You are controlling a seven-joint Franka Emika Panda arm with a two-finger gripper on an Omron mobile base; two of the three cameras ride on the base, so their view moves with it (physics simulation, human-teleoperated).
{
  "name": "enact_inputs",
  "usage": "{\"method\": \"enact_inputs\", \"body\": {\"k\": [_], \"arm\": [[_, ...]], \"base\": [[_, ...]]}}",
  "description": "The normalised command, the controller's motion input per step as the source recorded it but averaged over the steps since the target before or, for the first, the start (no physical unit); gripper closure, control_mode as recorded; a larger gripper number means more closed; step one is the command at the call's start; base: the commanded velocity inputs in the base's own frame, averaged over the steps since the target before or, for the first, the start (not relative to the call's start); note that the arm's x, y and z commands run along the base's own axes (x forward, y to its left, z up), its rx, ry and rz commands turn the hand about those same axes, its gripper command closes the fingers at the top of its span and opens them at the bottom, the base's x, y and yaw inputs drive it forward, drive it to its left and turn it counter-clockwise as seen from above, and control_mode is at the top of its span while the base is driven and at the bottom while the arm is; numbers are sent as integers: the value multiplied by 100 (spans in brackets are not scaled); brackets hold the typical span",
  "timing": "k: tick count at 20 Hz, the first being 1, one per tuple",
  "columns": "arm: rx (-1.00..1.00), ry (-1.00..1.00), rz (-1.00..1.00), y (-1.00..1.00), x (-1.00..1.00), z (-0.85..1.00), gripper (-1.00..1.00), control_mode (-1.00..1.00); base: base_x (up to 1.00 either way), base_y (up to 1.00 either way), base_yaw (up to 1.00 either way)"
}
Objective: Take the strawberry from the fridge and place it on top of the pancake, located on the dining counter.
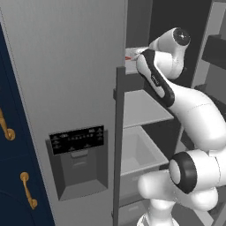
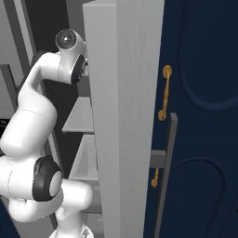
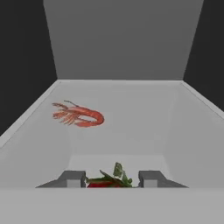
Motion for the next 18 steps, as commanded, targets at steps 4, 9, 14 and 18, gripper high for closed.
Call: {"method": "enact_inputs", "body": {"k": [4, 9, 14, 18], "arm": [[0, 3, -2, 10, -100, 9, 100, -100], [0, 20, -1, 5, -100, 11, 100, -100], [0, 26, -5, 0, -100, -26, 100, -100], [0, 25, -9, 0, -100, -51, 100, -100]], "base": [[0, 0, 0], [0, 0, 0], [0, 0, 0], [0, 0, 0]]}}
